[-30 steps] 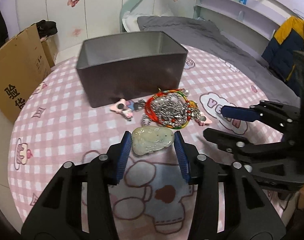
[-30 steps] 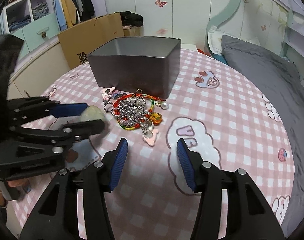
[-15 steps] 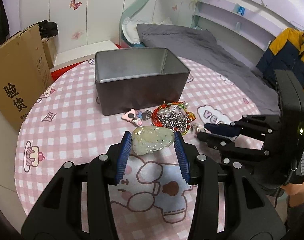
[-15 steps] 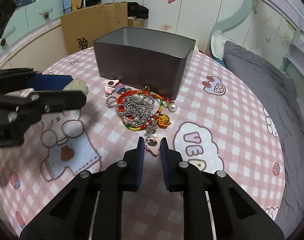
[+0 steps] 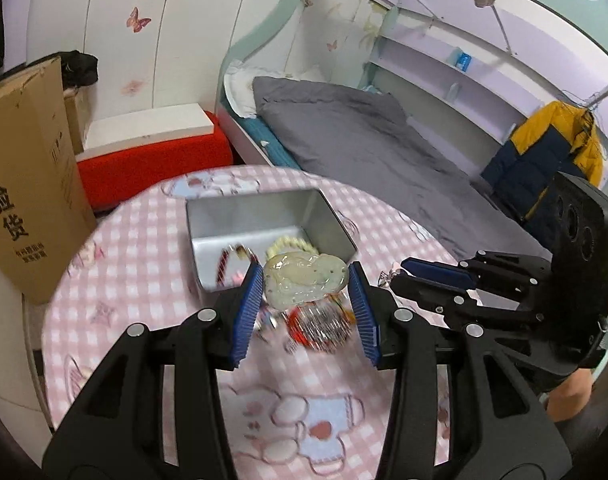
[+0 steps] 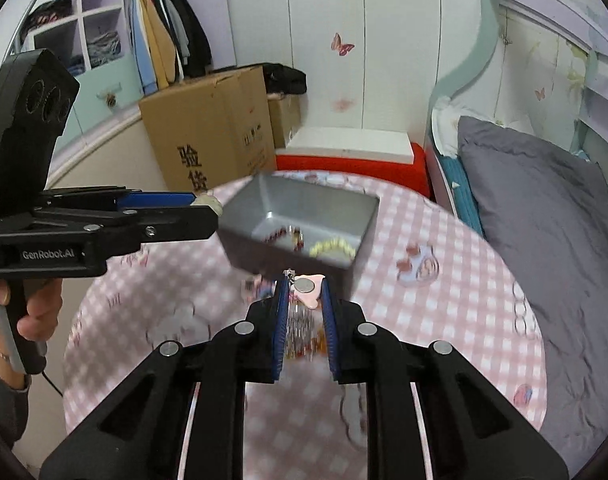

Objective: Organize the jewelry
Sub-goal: 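Grasp a pink heart charm with the right gripper while the left lifts the jade pendant, then lower the jade pendant and pink charm into the grey box and open both grippers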

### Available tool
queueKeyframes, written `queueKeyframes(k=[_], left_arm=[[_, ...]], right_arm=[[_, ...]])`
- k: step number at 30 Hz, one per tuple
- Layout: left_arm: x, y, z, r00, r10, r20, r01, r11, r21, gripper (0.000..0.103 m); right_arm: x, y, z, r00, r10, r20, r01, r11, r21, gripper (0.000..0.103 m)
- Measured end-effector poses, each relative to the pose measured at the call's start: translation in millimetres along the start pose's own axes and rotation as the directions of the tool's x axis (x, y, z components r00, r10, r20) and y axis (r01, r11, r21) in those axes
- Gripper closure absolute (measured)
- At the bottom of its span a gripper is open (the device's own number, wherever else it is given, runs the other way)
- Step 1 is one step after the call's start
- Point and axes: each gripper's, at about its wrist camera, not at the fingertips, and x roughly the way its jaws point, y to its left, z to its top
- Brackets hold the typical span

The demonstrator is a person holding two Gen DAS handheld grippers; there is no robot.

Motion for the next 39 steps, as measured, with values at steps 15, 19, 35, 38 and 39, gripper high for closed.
queueKeyframes(k=[15,19,35,38,39], left_arm=[[75.7,29.8,27.0,0.986,0.029,-0.162,-0.037,0.998,-0.052,0.060],[85.8,30.1,26.9,0.982,0.047,-0.185,-0.055,0.998,-0.038,0.060],[102.5,30.6,25.4,0.974,0.051,-0.221,-0.059,0.998,-0.028,0.059],[104.2,29.3,26.2,0.973,0.059,-0.225,-0.066,0.998,-0.023,0.059],[105.1,28.7,26.4,0.972,0.066,-0.226,-0.072,0.997,-0.018,0.059]], right_arm=[[71.8,-6.5,33.8,0.994,0.028,-0.110,-0.029,1.000,-0.007,0.088],[83.1,-7.4,30.4,0.991,0.028,-0.132,-0.030,1.000,-0.007,0.088],[85.4,-14.0,27.2,0.991,0.005,-0.132,-0.006,1.000,-0.006,0.082],[80.6,-16.9,27.1,0.992,0.012,-0.123,-0.012,1.000,-0.001,0.077],[78.2,-17.5,26.6,0.993,-0.006,-0.118,0.005,1.000,-0.005,0.074]])
